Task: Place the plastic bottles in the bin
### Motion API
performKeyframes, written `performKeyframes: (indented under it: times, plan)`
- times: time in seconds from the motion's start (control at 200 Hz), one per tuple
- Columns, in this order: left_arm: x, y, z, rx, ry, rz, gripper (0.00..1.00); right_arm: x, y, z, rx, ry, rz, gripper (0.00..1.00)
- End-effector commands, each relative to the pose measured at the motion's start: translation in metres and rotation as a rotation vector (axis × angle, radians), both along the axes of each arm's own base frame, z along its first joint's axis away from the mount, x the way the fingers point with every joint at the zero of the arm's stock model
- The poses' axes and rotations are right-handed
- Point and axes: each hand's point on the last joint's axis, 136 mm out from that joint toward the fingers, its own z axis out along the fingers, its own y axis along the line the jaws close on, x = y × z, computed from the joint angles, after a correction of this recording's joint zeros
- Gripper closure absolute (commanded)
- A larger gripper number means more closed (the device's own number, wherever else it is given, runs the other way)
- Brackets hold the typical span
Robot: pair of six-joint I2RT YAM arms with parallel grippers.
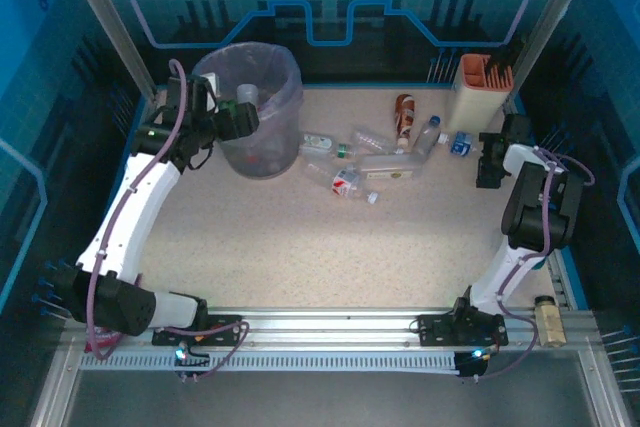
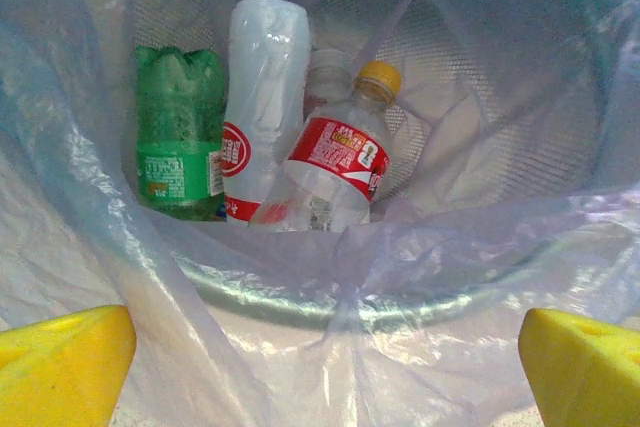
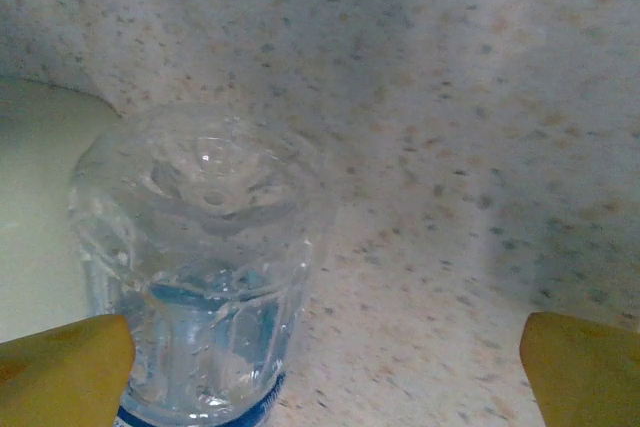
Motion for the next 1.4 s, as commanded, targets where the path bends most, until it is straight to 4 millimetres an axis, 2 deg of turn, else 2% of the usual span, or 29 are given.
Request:
performKeyframes:
  times: [0.0, 0.205, 0.385, 0.47, 0.6, 0.735, 0.826, 0.916, 1.016, 1.076, 1.146, 1.201, 1.316, 1.396]
  plan:
    - [0.000, 0.002, 0.013, -0.049, -0.063, 0.042, 0.01, 0.010, -0.002, -0.001, -0.011, -0.002, -0.023, 0.02]
    - [-0.013, 0.007, 0.032, -0.040, -0.089, 0.047, 0.01, 0.011, -0.004, -0.013, -0.008, 0.023, -0.030, 0.13]
    - [-0.032, 0.015, 0.060, -0.005, -0.135, 0.051, 0.01, 0.009, -0.006, -0.016, -0.016, 0.020, -0.026, 0.26]
    - [-0.037, 0.014, 0.071, -0.005, -0.151, 0.039, 0.01, 0.010, -0.010, -0.010, -0.047, 0.003, -0.020, 0.33]
    - [-0.040, 0.010, 0.079, -0.015, -0.161, 0.022, 0.01, 0.012, -0.013, 0.002, -0.064, -0.020, 0.014, 0.37]
    - [-0.033, -0.015, 0.085, -0.106, -0.183, -0.061, 0.01, 0.012, -0.011, 0.023, -0.093, -0.071, 0.069, 0.42]
    - [-0.031, -0.028, 0.086, -0.095, -0.175, -0.100, 0.01, 0.006, -0.009, 0.037, -0.112, -0.102, 0.094, 0.44]
    - [-0.029, -0.033, 0.086, -0.082, -0.173, -0.113, 0.01, -0.005, -0.008, 0.045, -0.134, -0.115, 0.105, 0.45]
    - [-0.029, -0.036, 0.084, -0.082, -0.171, -0.121, 0.01, -0.006, -0.012, 0.051, -0.125, -0.140, 0.102, 0.47]
    - [-0.029, -0.037, 0.084, -0.083, -0.173, -0.123, 0.01, -0.005, -0.012, 0.049, -0.101, -0.153, 0.095, 0.42]
    - [-0.028, -0.036, 0.084, -0.080, -0.173, -0.119, 0.01, -0.002, -0.012, 0.043, -0.077, -0.140, 0.088, 0.25]
    - [-0.028, -0.036, 0.084, -0.078, -0.173, -0.118, 0.01, 0.002, -0.012, 0.039, -0.063, -0.129, 0.082, 0.16]
    - [-0.028, -0.035, 0.084, -0.072, -0.174, -0.116, 0.01, 0.011, -0.010, 0.025, -0.024, -0.103, 0.058, 0.06]
    - [-0.029, -0.034, 0.085, -0.069, -0.174, -0.113, 0.01, 0.016, -0.007, 0.016, -0.012, -0.085, 0.042, 0.04]
